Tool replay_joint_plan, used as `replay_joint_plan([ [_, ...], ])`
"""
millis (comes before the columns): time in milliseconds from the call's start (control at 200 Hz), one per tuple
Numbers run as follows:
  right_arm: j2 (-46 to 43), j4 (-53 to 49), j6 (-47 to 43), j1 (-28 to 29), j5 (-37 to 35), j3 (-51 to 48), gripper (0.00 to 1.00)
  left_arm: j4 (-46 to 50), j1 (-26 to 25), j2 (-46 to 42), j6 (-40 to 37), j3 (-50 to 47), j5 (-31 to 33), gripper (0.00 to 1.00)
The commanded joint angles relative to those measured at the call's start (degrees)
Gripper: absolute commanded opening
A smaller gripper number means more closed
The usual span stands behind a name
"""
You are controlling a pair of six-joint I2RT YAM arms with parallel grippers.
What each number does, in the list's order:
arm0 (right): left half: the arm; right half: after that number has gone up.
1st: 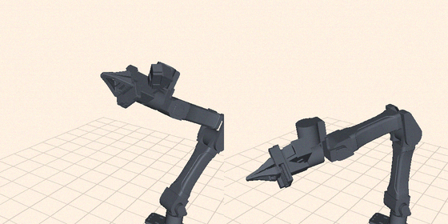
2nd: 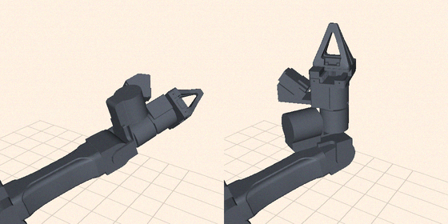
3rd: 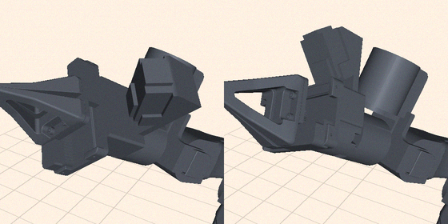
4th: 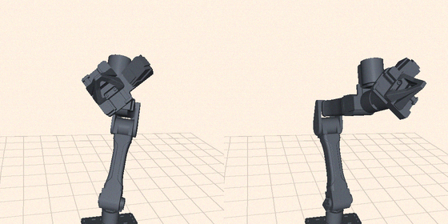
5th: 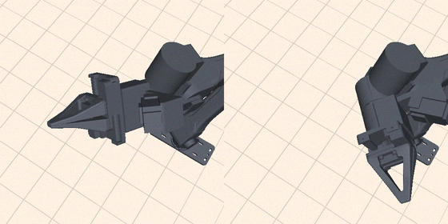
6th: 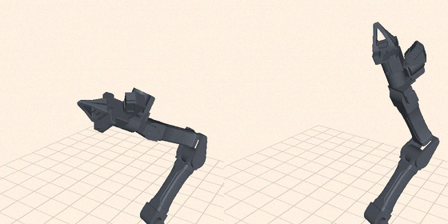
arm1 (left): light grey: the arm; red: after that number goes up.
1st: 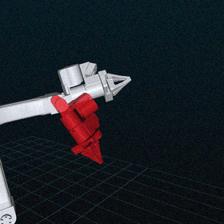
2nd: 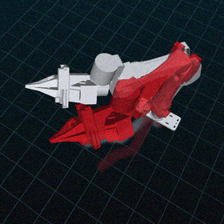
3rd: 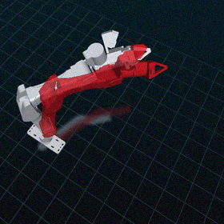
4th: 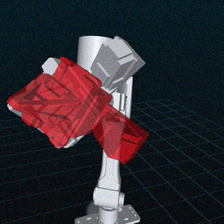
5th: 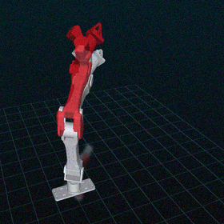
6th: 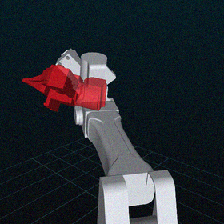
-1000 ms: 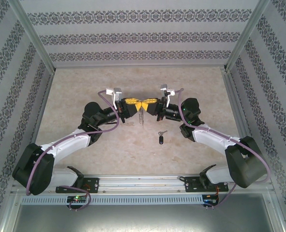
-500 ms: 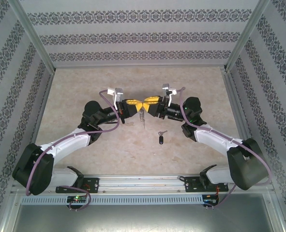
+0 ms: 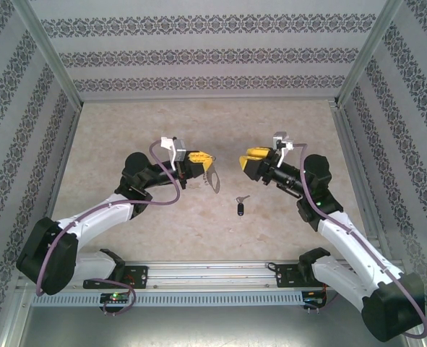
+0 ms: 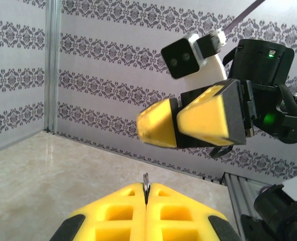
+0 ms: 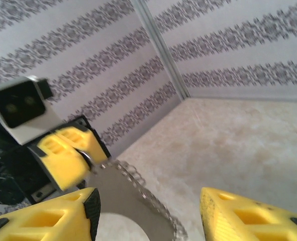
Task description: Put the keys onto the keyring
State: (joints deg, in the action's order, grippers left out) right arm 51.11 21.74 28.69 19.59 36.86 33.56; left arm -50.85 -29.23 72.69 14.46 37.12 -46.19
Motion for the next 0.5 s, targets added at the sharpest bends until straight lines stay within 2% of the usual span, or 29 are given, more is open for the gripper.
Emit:
replay_joint_plan([
  [0, -1.40, -5.50, -1.95, -0.55, -1.97, -1.37, 0.56, 1.50, -0.79, 0.80, -7.08, 1.63, -2.53, 0.00],
  [220, -1.82, -6.08, -3.24, -0.61, -0.09, -2.25, 0.56, 1.35, -0.87, 2.63, -12.17, 2.08, -5.82, 0.00],
  [495, 1.45, -2.77, -8.49, -0.52, 7.04, -2.05, 0.56, 7.02, -0.74, 4.76, -11.99, 5.49, -11.02, 0.00],
])
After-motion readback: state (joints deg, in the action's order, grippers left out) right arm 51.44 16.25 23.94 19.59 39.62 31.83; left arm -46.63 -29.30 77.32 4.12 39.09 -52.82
